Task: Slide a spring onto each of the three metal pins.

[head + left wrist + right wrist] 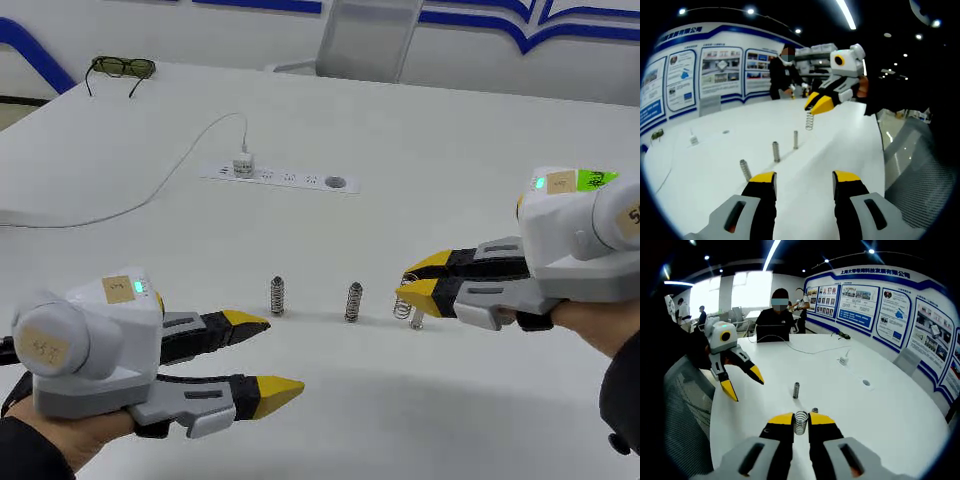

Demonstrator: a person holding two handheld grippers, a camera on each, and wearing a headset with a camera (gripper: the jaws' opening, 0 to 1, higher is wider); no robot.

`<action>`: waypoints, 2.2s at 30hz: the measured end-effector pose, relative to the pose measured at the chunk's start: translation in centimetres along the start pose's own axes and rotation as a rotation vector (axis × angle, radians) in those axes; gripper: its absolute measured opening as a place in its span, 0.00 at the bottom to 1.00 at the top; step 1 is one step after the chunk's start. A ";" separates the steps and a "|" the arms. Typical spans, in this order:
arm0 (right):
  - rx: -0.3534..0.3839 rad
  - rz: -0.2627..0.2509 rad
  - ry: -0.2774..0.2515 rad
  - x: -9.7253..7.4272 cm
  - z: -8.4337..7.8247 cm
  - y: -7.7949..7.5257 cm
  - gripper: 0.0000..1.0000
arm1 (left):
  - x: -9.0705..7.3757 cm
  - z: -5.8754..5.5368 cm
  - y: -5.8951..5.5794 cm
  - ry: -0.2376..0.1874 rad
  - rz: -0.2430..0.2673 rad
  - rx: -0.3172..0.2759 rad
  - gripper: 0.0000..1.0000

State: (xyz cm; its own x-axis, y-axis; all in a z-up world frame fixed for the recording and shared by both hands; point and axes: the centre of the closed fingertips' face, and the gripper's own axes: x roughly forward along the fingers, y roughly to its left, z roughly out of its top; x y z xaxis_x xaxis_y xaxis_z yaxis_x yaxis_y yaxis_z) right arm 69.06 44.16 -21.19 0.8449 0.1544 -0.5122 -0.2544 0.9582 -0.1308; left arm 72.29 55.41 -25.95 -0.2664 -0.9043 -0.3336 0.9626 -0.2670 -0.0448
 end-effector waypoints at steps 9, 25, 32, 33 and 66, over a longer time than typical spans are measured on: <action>0.032 -0.074 0.001 -0.1 -0.6 -2.9 0.12 | 0.0 -0.1 0.0 -0.003 0.001 -0.007 0.46; 0.099 -0.170 0.043 1.4 -3.2 -5.9 0.12 | -0.1 -0.3 0.1 -0.008 0.000 -0.016 0.45; 0.123 -0.179 0.044 1.9 -4.1 -6.2 0.12 | -0.1 -0.3 0.1 -0.008 0.001 -0.019 0.45; 0.123 -0.181 0.044 1.9 -4.1 -6.2 0.12 | -0.1 -0.3 0.1 -0.008 0.002 -0.019 0.45; 0.175 -0.171 0.102 4.0 -8.2 -6.3 0.12 | 0.0 -0.7 0.1 0.006 0.003 -0.028 0.44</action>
State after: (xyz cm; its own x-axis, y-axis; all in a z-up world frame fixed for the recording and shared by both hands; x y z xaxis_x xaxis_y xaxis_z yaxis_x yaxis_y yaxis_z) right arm 70.21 36.76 -29.34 0.8143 -0.0298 -0.5797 -0.0196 0.9967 -0.0787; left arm 72.38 55.62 -26.58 -0.2635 -0.9028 -0.3398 0.9644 -0.2550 -0.0705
